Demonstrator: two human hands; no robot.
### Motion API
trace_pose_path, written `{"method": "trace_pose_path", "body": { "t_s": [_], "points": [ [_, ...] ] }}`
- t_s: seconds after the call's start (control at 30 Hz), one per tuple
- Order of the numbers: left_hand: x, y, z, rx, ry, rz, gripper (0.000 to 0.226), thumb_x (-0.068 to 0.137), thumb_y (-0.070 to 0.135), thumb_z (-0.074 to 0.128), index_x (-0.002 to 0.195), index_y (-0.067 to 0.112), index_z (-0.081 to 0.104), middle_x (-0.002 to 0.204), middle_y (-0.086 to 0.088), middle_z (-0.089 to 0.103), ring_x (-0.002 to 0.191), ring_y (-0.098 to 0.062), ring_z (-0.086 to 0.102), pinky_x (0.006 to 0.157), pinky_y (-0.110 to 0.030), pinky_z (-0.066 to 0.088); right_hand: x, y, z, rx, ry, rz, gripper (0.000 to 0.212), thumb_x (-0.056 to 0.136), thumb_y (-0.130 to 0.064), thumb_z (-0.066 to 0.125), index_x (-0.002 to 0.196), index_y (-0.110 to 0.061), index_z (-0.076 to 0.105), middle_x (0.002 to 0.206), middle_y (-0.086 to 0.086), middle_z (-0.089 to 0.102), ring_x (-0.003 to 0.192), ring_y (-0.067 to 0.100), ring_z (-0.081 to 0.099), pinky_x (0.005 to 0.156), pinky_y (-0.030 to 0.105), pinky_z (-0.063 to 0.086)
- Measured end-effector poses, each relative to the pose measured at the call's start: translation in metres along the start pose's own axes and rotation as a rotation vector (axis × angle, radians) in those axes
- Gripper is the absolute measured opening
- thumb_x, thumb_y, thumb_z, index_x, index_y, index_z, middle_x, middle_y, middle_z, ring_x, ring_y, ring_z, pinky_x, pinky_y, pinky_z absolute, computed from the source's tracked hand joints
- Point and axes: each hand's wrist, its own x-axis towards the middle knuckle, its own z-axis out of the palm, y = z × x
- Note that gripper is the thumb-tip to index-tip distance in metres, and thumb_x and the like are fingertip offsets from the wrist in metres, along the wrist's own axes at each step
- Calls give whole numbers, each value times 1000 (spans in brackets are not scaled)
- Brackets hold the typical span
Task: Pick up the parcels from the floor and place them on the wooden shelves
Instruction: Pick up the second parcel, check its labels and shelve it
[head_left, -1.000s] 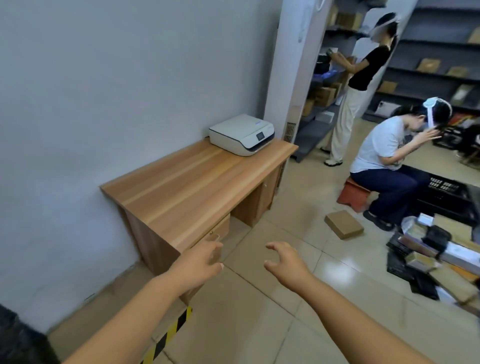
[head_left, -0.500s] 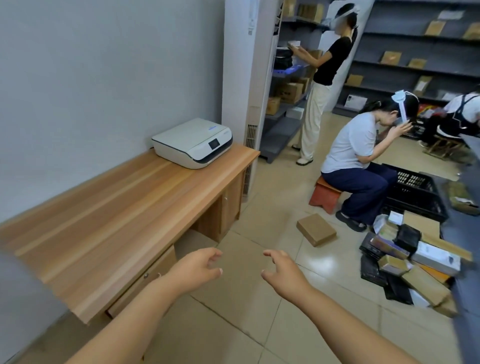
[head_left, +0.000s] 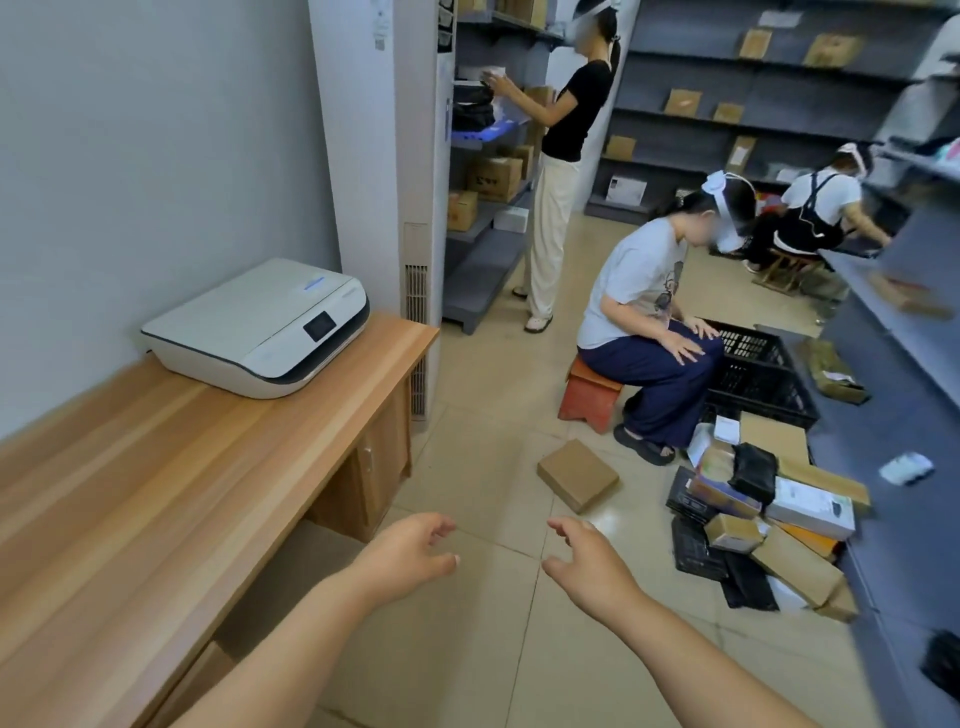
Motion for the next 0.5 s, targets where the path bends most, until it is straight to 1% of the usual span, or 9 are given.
{"method": "trace_pose_path", "body": {
  "t_s": [0.17,0.23,0.37,0.5],
  "points": [
    [97,15,-27,34,-46,62,53,82,33,64,131,23,48,130,6,55,115,-6,50,94,-19,38,74,5,-33,21,35,78,52,85,-24,56,134,-21,42,136,1,45,126,14,42,103,29,36],
    [133,22,-30,54,-70,86,53,81,33,64,131,24,48,129,6,55,114,-7,51,94,-20,39,100,10,-42,28,45,88,52,84,-24,57,134,-20,43,136,1,45,126,14,42,103,29,36],
    [194,42,-19,86,-140,125,52,82,31,64,131,22,48,127,7,56,113,-7,52,94,-23,41,138,27,-64,66,65,131,53,85,-22,56,136,-19,41,138,1,44,127,14,41,103,27,35],
    [254,66,6,69,-190,132,52,79,31,67,127,22,51,124,7,58,101,-4,51,91,-24,43,176,64,-94,81,79,172,52,85,-23,56,134,-20,43,136,0,46,126,15,42,104,28,35]
  ]
}}
